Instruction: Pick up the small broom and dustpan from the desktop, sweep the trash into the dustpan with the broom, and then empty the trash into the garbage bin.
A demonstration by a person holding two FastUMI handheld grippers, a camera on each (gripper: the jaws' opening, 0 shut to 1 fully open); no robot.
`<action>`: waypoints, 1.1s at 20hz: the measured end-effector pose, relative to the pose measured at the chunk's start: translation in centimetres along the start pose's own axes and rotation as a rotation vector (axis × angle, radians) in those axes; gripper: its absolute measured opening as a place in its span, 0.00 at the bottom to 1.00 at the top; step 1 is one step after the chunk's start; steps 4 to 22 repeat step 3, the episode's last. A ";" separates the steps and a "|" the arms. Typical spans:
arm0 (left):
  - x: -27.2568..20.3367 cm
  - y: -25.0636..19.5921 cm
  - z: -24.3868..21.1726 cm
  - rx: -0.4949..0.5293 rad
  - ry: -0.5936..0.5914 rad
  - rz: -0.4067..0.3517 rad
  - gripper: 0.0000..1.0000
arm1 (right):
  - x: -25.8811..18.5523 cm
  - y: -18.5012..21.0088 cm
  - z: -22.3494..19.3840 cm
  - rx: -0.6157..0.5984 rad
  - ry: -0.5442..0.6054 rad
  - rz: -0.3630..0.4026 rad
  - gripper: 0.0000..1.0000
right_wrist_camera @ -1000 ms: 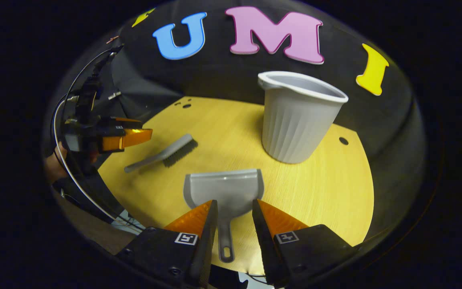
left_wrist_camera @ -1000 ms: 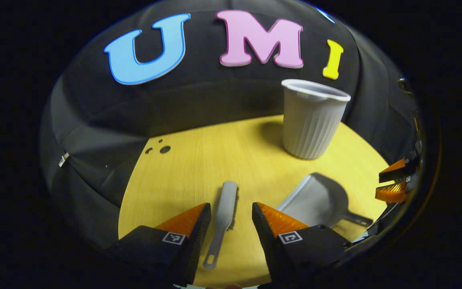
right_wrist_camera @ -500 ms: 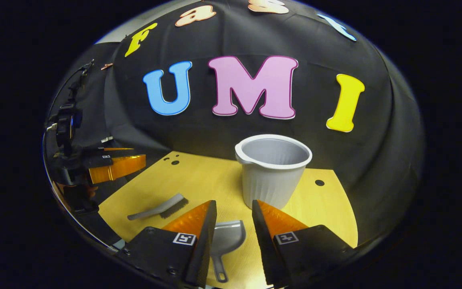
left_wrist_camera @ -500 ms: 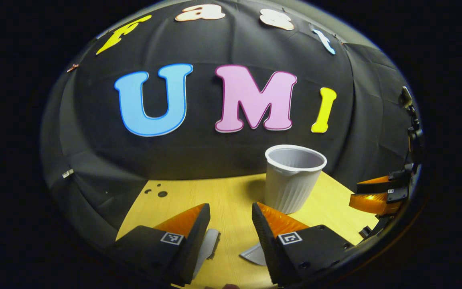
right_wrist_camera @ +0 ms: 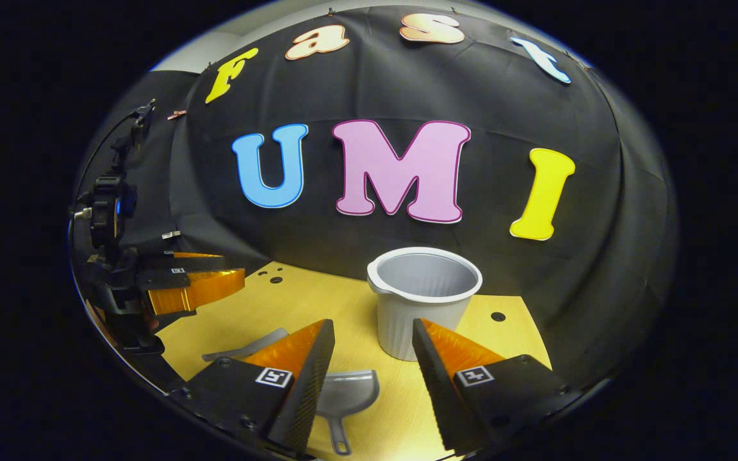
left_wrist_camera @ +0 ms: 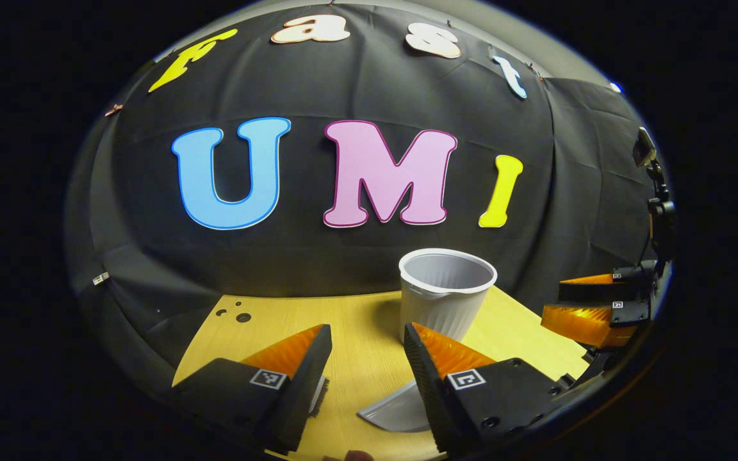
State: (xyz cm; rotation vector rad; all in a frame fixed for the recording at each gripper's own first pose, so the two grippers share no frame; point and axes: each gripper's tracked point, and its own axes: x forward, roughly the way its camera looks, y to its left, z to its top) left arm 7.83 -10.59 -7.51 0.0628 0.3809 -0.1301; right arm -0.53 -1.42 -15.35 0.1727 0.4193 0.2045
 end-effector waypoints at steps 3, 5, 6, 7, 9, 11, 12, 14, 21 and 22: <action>-0.1 -0.5 0.2 0.027 -0.002 0.000 0.80 | 0.1 -0.9 1.1 -0.028 -0.033 -0.023 0.88; -0.1 -0.5 0.2 0.027 -0.002 0.000 0.80 | 0.1 -0.9 1.1 -0.028 -0.033 -0.023 0.88; -0.1 -0.5 0.2 0.027 -0.002 0.000 0.80 | 0.1 -0.9 1.1 -0.028 -0.033 -0.023 0.88; -0.1 -0.5 0.2 0.027 -0.002 0.000 0.80 | 0.1 -0.9 1.1 -0.028 -0.033 -0.023 0.88; -0.1 -0.5 0.2 0.027 -0.002 0.000 0.80 | 0.1 -0.9 1.1 -0.028 -0.033 -0.023 0.88; -0.1 -0.5 0.2 0.027 -0.002 0.000 0.80 | 0.1 -0.9 1.1 -0.028 -0.033 -0.023 0.88; -0.1 -0.5 0.2 0.027 -0.002 0.000 0.80 | 0.1 -0.9 1.1 -0.028 -0.033 -0.023 0.88; -0.1 -0.5 0.2 0.027 -0.002 0.000 0.80 | 0.1 -0.9 1.1 -0.028 -0.033 -0.023 0.88; -0.1 -0.5 0.2 0.027 -0.002 0.000 0.80 | 0.1 -0.9 1.1 -0.028 -0.033 -0.023 0.88; -0.1 -0.5 0.2 0.027 -0.002 0.000 0.80 | 0.1 -0.9 1.1 -0.028 -0.033 -0.023 0.88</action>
